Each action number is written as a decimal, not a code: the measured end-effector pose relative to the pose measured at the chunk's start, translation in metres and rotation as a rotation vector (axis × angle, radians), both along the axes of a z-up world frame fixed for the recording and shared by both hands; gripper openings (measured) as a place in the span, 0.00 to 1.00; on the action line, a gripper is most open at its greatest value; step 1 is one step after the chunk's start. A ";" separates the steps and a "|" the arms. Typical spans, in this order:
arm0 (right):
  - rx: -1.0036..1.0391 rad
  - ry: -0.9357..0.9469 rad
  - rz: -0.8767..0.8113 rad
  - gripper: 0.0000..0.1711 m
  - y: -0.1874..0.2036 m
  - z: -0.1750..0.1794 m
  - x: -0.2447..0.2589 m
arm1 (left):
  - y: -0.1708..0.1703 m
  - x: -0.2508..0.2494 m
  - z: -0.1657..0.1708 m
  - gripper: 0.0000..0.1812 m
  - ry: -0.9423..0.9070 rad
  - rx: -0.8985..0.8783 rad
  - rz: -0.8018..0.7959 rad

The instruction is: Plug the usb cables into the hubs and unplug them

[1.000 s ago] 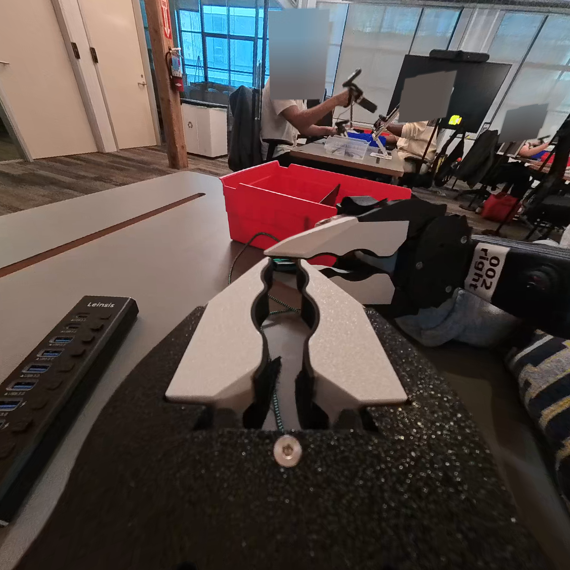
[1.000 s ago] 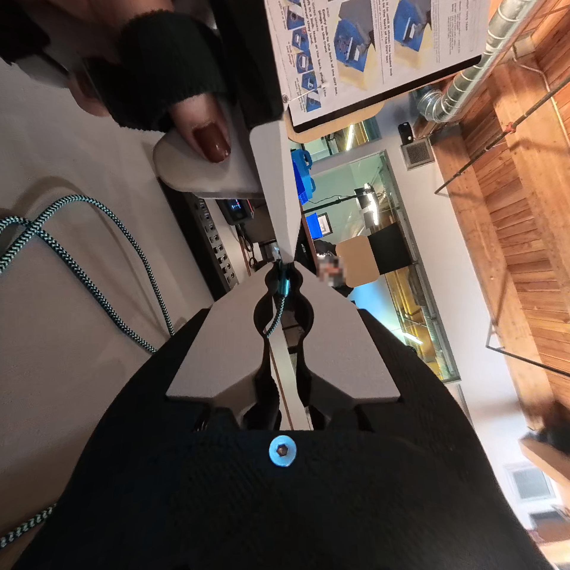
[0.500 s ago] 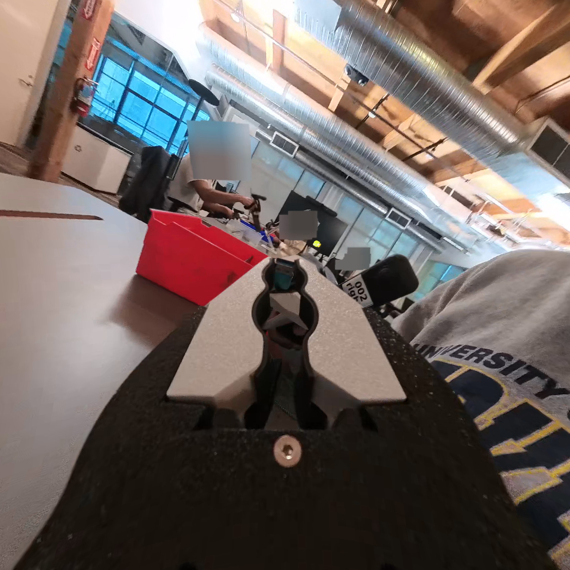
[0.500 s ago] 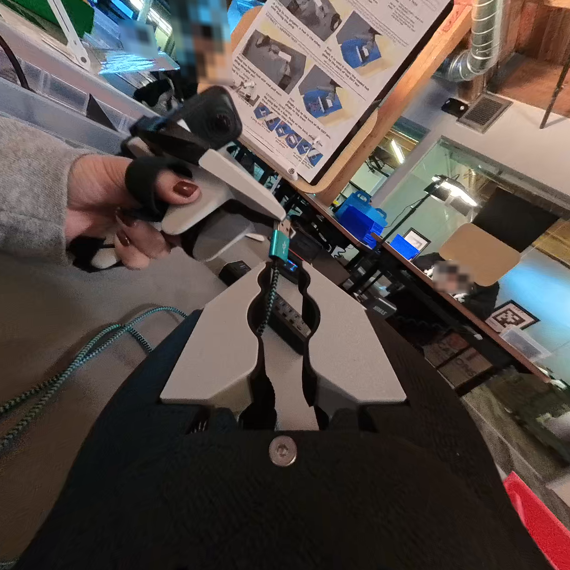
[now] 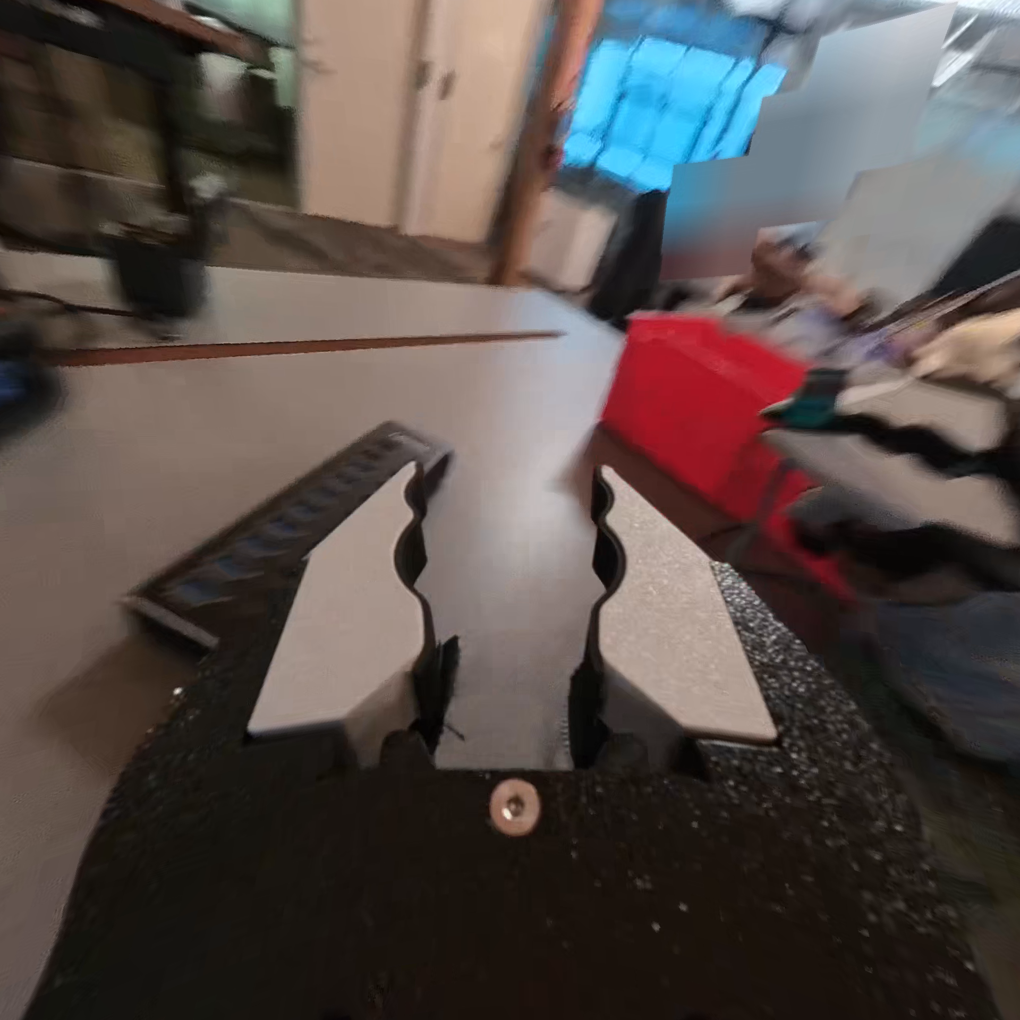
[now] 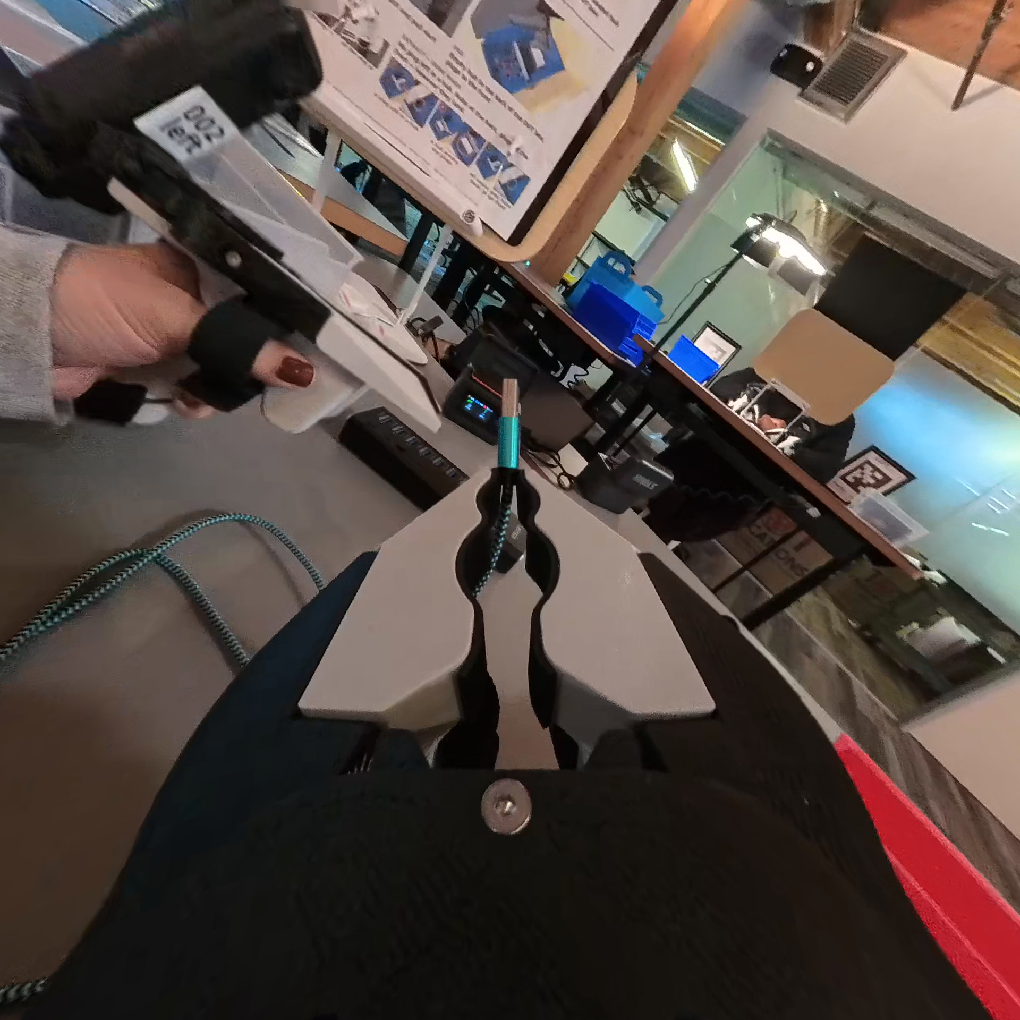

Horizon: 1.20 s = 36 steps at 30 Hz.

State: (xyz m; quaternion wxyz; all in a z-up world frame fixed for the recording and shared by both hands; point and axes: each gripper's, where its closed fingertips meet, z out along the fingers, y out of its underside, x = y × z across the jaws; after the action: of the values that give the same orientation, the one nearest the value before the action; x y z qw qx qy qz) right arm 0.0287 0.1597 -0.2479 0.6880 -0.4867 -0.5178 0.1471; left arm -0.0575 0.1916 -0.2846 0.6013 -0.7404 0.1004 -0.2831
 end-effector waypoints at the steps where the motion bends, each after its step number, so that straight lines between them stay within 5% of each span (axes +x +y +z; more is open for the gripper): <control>1: -0.002 -0.002 -0.006 0.02 0.001 -0.001 0.000 | 0.004 -0.008 -0.003 0.33 0.092 0.006 0.047; 10: 0.004 -0.001 0.020 0.02 -0.003 -0.005 -0.006 | 0.037 -0.063 -0.051 0.48 0.392 -0.186 0.112; 19: -0.029 0.014 0.022 0.02 0.001 -0.008 -0.008 | 0.043 -0.066 -0.088 0.48 0.468 -0.348 -0.011; 24: -0.033 0.015 0.023 0.02 0.001 -0.009 -0.010 | 0.046 -0.071 -0.088 0.40 0.471 -0.356 0.037; 29: -0.048 0.017 0.004 0.02 0.006 -0.011 -0.008 | 0.032 -0.067 -0.089 0.39 0.451 -0.417 0.172; 36: -0.064 0.029 -0.021 0.02 0.011 -0.008 -0.004 | -0.012 -0.031 -0.090 0.56 0.428 -0.552 0.150</control>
State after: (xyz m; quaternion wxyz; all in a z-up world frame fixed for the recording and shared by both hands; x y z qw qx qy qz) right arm 0.0243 0.1704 -0.2564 0.6810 -0.5118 -0.4975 0.1635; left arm -0.0882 0.1792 -0.3746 0.3633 -0.9227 0.0889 -0.0932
